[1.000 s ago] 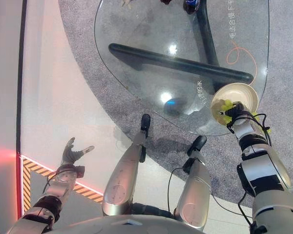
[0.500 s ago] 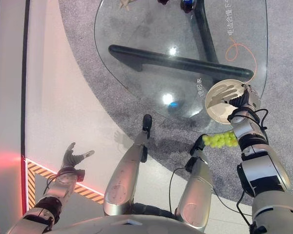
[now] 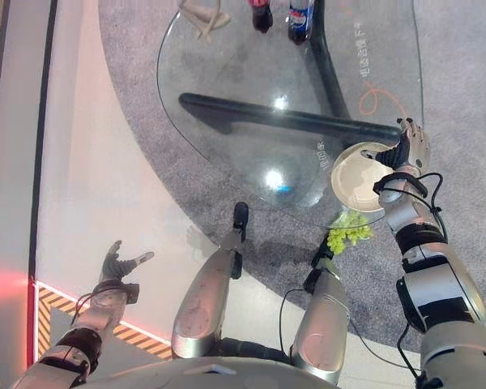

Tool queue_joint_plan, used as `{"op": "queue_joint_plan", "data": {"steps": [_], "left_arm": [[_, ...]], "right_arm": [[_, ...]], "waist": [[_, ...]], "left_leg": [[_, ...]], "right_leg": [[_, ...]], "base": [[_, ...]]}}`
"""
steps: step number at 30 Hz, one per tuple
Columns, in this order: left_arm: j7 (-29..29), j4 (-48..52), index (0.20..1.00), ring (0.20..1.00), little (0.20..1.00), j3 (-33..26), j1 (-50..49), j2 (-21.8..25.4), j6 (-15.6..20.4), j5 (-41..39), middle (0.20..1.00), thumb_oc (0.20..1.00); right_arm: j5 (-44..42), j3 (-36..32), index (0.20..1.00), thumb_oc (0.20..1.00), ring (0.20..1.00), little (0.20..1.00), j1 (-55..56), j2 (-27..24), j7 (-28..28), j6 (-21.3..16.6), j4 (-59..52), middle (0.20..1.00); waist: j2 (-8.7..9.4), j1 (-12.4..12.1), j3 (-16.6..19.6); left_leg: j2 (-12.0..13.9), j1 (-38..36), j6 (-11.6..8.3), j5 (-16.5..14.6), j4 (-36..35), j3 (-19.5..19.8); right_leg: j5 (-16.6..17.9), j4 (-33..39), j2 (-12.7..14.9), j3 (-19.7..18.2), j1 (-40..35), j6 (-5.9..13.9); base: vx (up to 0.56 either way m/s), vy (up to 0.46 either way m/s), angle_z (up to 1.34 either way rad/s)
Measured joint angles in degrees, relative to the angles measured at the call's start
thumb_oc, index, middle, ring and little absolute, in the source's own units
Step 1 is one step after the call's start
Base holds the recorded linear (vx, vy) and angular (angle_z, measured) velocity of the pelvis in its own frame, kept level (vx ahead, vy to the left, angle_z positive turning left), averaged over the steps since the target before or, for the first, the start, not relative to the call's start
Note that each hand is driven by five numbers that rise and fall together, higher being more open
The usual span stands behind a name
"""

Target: Pick up fruits into the plate

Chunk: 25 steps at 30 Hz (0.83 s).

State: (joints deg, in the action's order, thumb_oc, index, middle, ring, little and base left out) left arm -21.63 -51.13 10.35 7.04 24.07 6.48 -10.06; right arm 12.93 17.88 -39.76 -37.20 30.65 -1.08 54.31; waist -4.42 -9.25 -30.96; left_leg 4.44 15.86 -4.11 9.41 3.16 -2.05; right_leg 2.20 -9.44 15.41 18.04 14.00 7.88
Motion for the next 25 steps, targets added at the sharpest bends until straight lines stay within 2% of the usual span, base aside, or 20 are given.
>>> {"op": "queue_joint_plan", "data": {"steps": [3, 8, 11, 12, 14, 17, 20, 25], "left_arm": [[1.4, -0.4, 1.000, 1.000, 1.000, 0.0, 0.0, -0.1, 0.1, 0.0, 1.000, 1.000], [5.4, -1.7, 1.000, 1.000, 1.000, -1.5, -0.1, -0.6, -0.5, 0.2, 1.000, 1.000], [7.7, -4.3, 1.000, 1.000, 1.000, -1.6, -0.5, -1.3, -2.5, 1.5, 1.000, 1.000], [8.4, -5.9, 1.000, 1.000, 1.000, -1.6, -1.3, -2.0, -3.6, 2.7, 1.000, 1.000], [9.1, -8.3, 1.000, 1.000, 1.000, -1.6, -2.2, -2.3, -4.2, 4.2, 1.000, 1.000], [10.6, -12.0, 1.000, 1.000, 1.000, -1.3, -2.6, -2.8, -5.8, 7.1, 1.000, 1.000], [11.4, -14.0, 1.000, 1.000, 1.000, -1.1, -2.5, -3.9, -6.4, 8.0, 1.000, 1.000], [11.9, -15.7, 1.000, 1.000, 1.000, -1.0, -2.9, -6.0, -6.5, 10.2, 1.000, 1.000]], "right_arm": [[-0.8, -0.2, 1.000, 1.000, 1.000, 1.000, 2.3, 0.0, -0.4, -0.4, -1.2, 1.000], [-5.1, -2.4, 1.000, 1.000, 1.000, 1.000, 8.4, 1.5, -6.3, -1.6, -5.9, 1.000], [-7.7, -3.5, 1.000, 1.000, 1.000, 1.000, 14.9, 5.8, -12.4, -1.8, -6.4, 1.000], [-8.5, -3.6, 1.000, 1.000, 1.000, 1.000, 20.1, 8.3, -16.1, -1.8, -6.0, 1.000], [-8.6, -3.5, 1.000, 1.000, 1.000, 1.000, 24.7, 10.7, -19.4, -2.6, -4.4, 1.000], [-11.0, -4.2, 1.000, 1.000, 1.000, 1.000, 30.5, 14.3, -24.6, -2.2, 2.4, 1.000], [-12.3, -4.7, 1.000, 1.000, 1.000, 1.000, 34.8, 16.8, -27.8, -1.6, 8.1, 1.000], [-12.3, -4.9, 1.000, 1.000, 1.000, 1.000, 39.7, 18.5, -31.0, 0.3, 13.3, 1.000]], "waist": [[0.16, 1.1, 0.1], [1.13, 2.6, 0.8], [2.66, 3.7, 5.0], [3.78, 4.4, 8.3], [5.10, 5.4, 12.1], [6.98, 7.3, 16.8], [7.17, 9.0, 20.0], [6.25, 10.7, 24.0]], "left_leg": [[0.5, -3.4, 0.05, -0.2, -1.4, -0.6], [1.3, -7.8, -0.18, -0.3, -3.8, -2.0], [1.8, -10.2, -0.84, -0.2, -5.8, -2.7], [2.0, -12.4, -1.03, -0.3, -7.2, -3.3], [2.3, -14.4, -1.57, -0.8, -8.2, -4.1], [2.9, -17.3, -2.15, -2.1, -8.2, -5.8], [3.4, -19.3, -2.57, -3.1, -8.3, -6.5], [3.6, -20.6, -2.21, -3.7, -8.3, -7.8]], "right_leg": [[0.4, 2.1, -0.7, -0.1, -3.4, -0.07], [2.6, 7.0, -2.3, -0.4, -8.1, -0.10], [3.3, 9.8, -3.2, -0.4, -10.5, -0.15], [3.4, 11.6, -3.6, -0.4, -12.5, -0.11], [3.4, 13.4, -4.1, -0.5, -14.5, -0.11], [3.4, 14.7, -4.8, -1.7, -16.9, -0.03], [2.7, 14.7, -5.2, -2.1, -18.5, 0.18], [2.7, 14.7, -5.3, -3.8, -18.7, 0.21]], "base": [[0.07, 0.034, -0.09], [0.13, 0.025, -0.13], [0.13, 0.018, -0.11], [0.14, 0.024, -0.14], [0.13, 0.025, -0.17], [0.18, 0.019, -0.24], [0.14, 0.018, -0.14], [0.07, 0.018, -0.17]]}}
